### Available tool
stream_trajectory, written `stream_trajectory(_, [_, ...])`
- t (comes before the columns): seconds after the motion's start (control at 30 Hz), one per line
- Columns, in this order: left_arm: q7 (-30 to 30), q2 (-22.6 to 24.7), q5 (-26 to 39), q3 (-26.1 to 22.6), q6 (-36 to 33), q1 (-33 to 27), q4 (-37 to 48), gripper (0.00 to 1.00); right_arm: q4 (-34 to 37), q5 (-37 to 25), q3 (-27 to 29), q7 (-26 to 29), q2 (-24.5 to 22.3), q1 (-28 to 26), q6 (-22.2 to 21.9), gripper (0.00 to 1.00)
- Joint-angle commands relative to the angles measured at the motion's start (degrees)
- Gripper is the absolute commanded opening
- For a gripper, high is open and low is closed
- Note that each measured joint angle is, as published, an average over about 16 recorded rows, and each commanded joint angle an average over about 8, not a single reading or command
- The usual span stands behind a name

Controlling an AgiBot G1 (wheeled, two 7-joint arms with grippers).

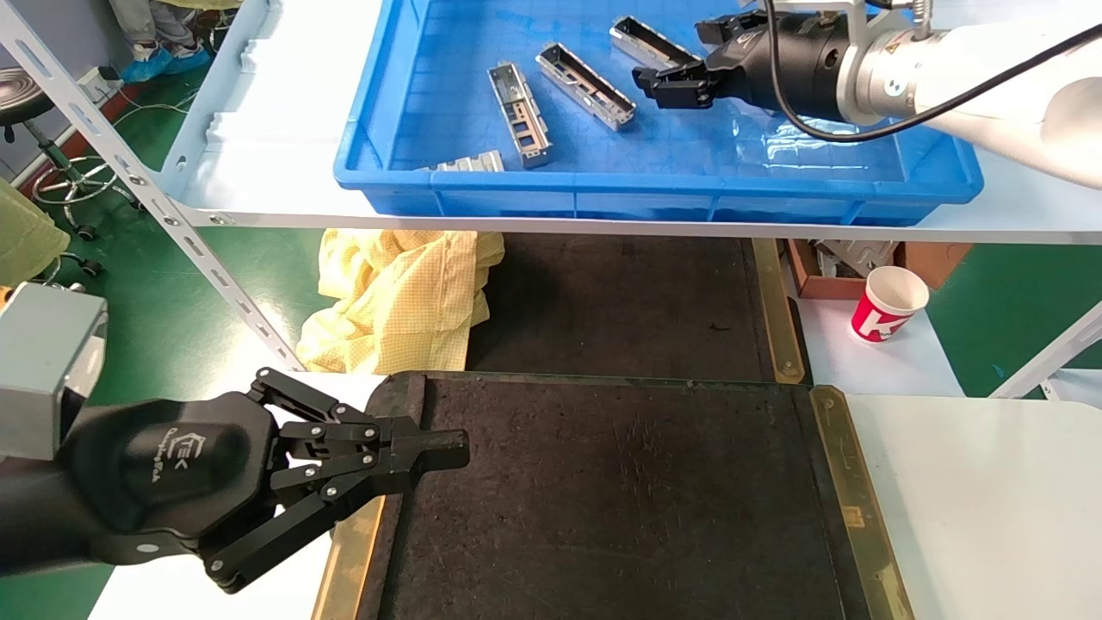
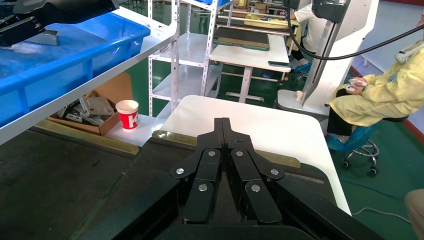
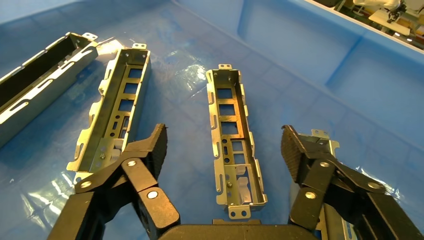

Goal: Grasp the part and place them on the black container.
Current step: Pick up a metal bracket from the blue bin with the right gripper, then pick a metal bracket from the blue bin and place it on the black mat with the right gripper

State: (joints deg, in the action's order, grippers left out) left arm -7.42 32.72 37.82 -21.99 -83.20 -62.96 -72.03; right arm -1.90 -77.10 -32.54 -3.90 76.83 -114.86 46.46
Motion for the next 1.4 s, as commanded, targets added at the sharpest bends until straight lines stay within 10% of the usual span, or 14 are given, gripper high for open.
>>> stream_trajectory(0.03, [0.0, 0.0, 0.0, 0.0, 0.0, 0.0, 0.0, 0.00, 0.0, 0.3, 0.2, 0.1, 0.0, 0.2, -0.3, 0.00])
stream_trajectory(0.57, [0.0, 0.0, 0.0, 0.0, 0.0, 0.0, 0.0, 0.00, -0.7, 0.7, 0.1, 0.4, 0.2, 1.2, -1.0, 0.00])
stream_trajectory(0.87, [0.0, 0.0, 0.0, 0.0, 0.0, 0.0, 0.0, 1.00, -1.1, 1.2, 0.2, 0.2, -0.3, -0.2, -0.2, 0.00])
stream_trajectory(1.4, [0.0, 0.0, 0.0, 0.0, 0.0, 0.0, 0.0, 1.00, -1.8, 2.1, 0.5, -3.3, -5.7, -5.8, 17.5, 0.00])
